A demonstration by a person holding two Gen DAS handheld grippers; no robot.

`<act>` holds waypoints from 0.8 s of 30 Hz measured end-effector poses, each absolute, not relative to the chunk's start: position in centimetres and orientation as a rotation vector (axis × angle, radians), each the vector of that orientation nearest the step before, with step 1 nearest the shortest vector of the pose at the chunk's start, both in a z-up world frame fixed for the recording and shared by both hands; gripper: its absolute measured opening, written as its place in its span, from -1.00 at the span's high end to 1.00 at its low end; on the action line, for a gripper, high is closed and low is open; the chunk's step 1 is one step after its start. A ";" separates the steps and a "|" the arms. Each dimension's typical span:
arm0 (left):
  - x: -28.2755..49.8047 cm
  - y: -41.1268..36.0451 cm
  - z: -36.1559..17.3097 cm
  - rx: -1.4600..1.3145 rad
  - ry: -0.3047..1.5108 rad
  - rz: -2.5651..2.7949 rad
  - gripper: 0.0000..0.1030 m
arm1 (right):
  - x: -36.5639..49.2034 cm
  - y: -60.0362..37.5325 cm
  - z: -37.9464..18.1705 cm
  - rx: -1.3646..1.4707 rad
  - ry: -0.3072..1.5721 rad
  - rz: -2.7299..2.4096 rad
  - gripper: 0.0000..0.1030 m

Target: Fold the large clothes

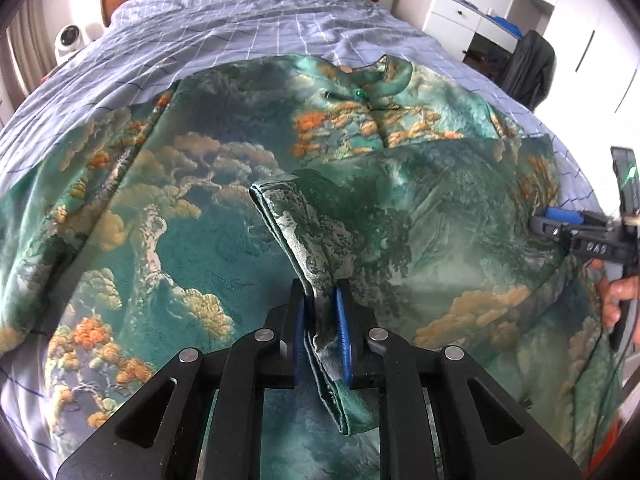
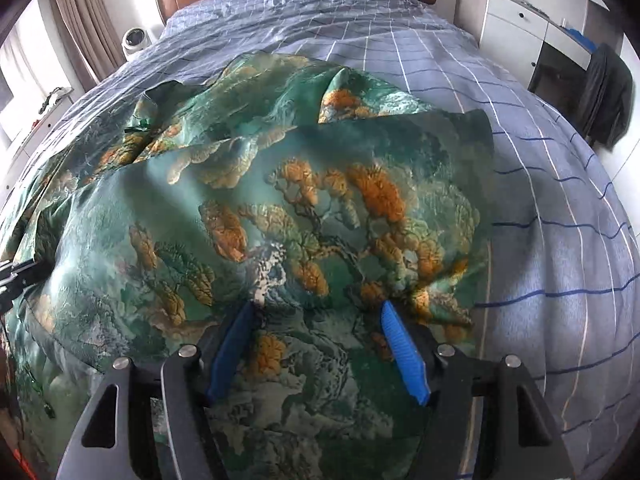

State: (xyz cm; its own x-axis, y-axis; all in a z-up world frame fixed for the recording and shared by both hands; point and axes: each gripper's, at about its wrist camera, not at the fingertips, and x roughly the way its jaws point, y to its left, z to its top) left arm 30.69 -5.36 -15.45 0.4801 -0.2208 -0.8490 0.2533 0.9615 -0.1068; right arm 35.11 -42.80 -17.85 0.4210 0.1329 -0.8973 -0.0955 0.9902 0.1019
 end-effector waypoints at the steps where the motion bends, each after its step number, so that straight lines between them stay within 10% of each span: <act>1: 30.7 -5.4 -15.6 0.038 1.028 -0.287 0.73 | 35.6 -42.8 -17.5 0.029 1.148 0.151 -0.33; 24: 30.2 -4.9 -16.3 -0.012 1.004 -0.276 0.71 | 34.3 -38.8 -12.9 -0.041 1.080 0.192 -0.32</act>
State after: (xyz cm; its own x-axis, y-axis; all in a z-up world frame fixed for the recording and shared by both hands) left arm 30.25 -4.85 -16.27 0.5049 -0.2340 -0.8309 0.2232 0.9652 -0.1362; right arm 34.33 -38.84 -12.86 0.4566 0.1354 -0.8793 -0.1753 0.9827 0.0603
